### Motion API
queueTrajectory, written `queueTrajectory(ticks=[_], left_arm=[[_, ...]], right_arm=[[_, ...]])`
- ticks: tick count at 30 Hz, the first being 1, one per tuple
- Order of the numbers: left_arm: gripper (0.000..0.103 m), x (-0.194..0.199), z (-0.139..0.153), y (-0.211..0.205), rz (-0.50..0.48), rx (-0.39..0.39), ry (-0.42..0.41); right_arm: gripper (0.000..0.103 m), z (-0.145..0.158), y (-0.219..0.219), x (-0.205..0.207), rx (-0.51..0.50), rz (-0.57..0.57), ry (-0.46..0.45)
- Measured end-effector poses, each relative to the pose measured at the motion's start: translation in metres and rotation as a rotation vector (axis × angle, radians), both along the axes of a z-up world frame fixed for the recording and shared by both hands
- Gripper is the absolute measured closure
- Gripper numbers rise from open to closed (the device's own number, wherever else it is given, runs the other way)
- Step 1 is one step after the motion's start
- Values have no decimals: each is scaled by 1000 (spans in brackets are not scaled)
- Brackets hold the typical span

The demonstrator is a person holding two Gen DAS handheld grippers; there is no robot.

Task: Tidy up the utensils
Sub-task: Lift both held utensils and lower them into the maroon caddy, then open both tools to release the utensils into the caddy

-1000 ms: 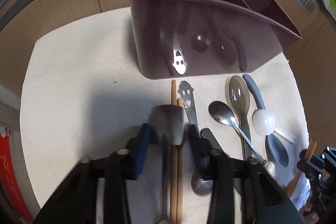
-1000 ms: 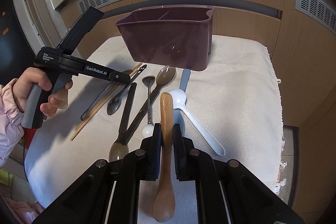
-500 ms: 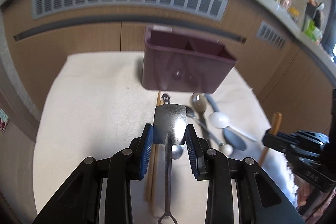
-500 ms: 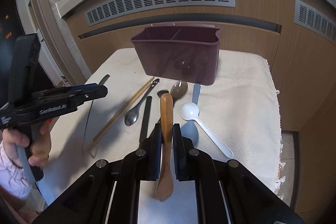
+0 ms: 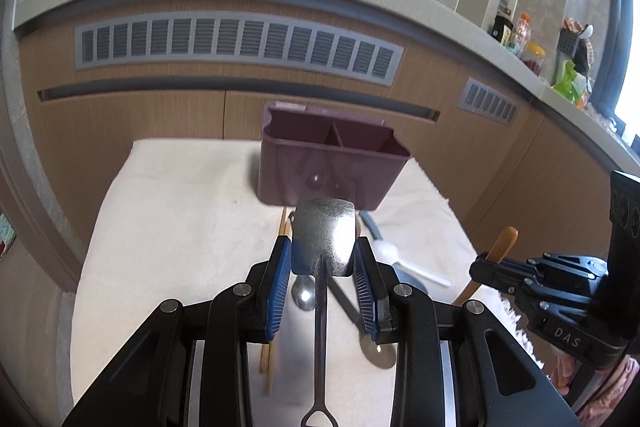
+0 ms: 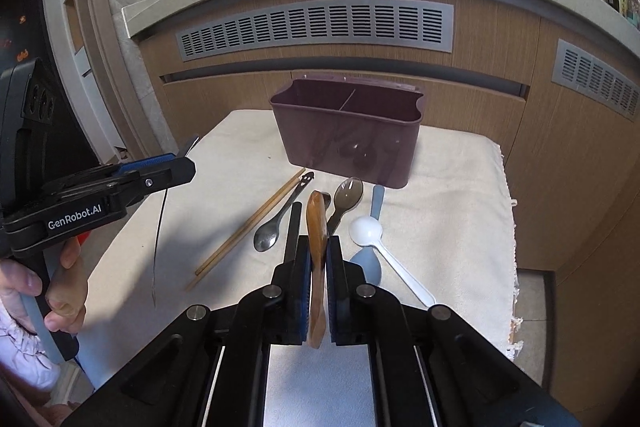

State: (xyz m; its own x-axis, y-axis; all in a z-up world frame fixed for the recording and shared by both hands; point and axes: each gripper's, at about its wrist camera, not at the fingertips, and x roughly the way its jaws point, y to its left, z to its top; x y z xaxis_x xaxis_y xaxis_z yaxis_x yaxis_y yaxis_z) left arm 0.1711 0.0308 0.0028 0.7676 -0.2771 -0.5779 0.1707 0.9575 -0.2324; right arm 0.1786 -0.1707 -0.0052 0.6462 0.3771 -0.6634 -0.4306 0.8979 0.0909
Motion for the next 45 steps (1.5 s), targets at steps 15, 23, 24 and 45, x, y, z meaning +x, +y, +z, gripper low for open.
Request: queueTrajectory(ticks=[15, 23, 24, 45], left_arm=[[70, 95, 162, -30, -47, 13, -487], [70, 161, 116, -27, -8, 5, -477], [70, 172, 103, -27, -22, 10, -459], [51, 195, -15, -11, 44, 18, -169]], right_arm=[[97, 158, -5, 70, 44, -31, -383], [97, 126, -5, 141, 57, -74, -303], [97, 120, -6, 147, 52, -74, -292], [68, -2, 15, 190, -6, -56, -42]])
